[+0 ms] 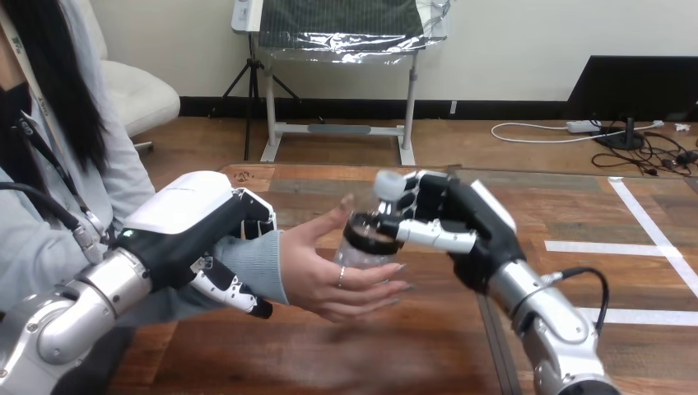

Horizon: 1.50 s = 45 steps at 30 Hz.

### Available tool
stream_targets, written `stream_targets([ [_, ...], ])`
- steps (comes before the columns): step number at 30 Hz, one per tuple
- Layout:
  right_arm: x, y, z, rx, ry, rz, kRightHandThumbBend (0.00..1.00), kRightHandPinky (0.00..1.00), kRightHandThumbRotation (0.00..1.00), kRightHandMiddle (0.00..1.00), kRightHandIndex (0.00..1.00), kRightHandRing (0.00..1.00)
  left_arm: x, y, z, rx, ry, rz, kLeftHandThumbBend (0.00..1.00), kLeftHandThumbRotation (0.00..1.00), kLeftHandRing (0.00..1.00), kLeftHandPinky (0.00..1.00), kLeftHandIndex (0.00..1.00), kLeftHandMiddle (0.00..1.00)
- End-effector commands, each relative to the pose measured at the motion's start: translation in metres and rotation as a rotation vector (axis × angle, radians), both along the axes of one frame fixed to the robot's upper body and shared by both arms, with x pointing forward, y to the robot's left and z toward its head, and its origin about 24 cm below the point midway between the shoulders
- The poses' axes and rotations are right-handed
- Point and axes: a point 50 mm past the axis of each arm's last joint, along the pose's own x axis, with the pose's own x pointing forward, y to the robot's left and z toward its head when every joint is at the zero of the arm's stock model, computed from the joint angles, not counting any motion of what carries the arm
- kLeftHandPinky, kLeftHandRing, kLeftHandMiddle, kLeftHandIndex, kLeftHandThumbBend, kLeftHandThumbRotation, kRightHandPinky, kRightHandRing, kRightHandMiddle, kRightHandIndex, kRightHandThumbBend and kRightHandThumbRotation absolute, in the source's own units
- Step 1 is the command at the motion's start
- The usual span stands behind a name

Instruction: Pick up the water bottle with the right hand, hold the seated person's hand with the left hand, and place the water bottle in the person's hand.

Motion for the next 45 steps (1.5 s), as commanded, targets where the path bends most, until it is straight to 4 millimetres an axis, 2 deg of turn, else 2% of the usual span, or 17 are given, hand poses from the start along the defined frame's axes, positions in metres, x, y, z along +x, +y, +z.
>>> stream_targets([
  [1,0.009,0.007,0.018,0.002,-0.089,0.017,0.71,0.31,0.00,0.44,0.46,0.38,0.011,-0.012,0.040,-0.065,-0.155,-0.046,0.91,0.00,0.28,0.23,0.36,0.36],
  [28,-0.007,0.018,-0.003,0.010,-0.029,0.052,0.70,0.29,0.00,0.44,0.46,0.35,0.008,-0.014,0.038,-0.085,-0.156,-0.046,0.92,0.00,0.29,0.23,0.36,0.36],
  [45,-0.010,0.023,-0.005,0.007,-0.037,0.069,0.70,0.28,0.00,0.43,0.46,0.35,0.007,-0.016,0.035,-0.092,-0.153,-0.046,0.93,0.00,0.28,0.23,0.36,0.35],
])
